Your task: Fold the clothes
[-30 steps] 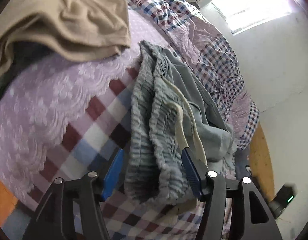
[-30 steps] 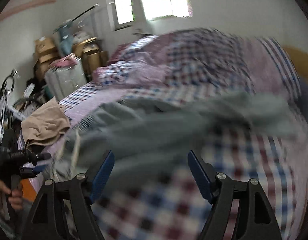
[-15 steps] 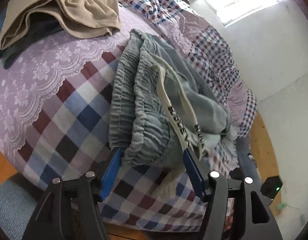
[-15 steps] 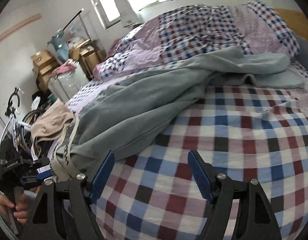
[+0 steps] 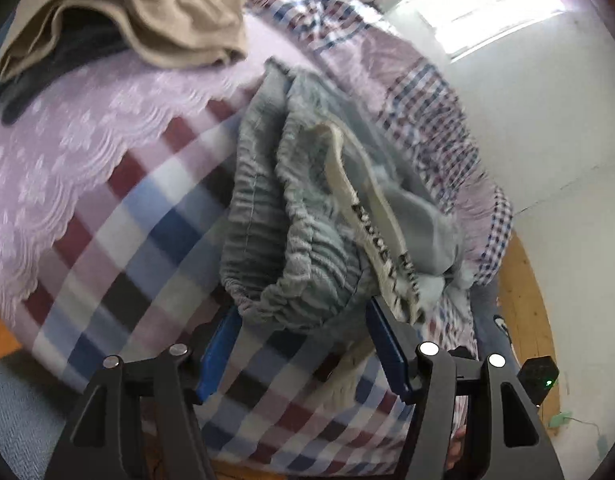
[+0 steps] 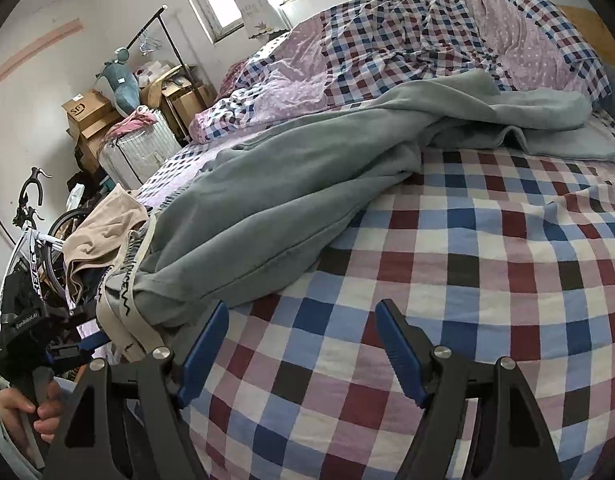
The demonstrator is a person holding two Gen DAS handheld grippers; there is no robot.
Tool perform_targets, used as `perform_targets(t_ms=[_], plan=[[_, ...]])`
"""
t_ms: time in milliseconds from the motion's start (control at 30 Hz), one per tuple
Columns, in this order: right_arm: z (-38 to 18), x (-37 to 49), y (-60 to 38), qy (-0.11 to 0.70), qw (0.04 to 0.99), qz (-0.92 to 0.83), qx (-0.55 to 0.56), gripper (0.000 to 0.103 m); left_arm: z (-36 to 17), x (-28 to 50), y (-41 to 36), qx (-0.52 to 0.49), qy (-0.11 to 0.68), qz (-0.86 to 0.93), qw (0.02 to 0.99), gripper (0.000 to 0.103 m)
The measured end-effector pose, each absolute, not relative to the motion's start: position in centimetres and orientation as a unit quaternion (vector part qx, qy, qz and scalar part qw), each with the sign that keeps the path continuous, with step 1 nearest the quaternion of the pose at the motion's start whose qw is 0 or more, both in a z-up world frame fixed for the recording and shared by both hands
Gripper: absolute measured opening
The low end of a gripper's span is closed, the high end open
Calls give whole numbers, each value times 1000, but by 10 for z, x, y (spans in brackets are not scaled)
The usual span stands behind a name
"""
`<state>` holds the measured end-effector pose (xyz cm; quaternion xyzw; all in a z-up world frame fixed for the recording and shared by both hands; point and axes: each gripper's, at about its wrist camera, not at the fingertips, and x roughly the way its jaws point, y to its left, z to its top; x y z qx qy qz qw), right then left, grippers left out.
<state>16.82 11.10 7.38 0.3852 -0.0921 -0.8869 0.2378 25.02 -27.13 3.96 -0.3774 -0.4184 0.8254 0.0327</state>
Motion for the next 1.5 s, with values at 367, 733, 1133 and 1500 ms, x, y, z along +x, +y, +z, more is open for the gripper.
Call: perform_targets(t_ms=[367, 733, 1133, 1500], plan=[[56, 150, 114, -168, 259, -857, 414, 79, 58, 246, -270, -294, -457, 831, 122, 66], [36, 112, 111, -266, 305, -817, 412, 59, 17, 230, -266, -380, -474, 790, 76, 66], [38, 93, 87, -264, 313, -825, 389, 20, 28, 239, -268, -340, -484, 799, 106, 34], [139, 166, 75, -205, 418, -840, 278, 18, 106, 283, -304, -185, -494, 844, 100, 26]])
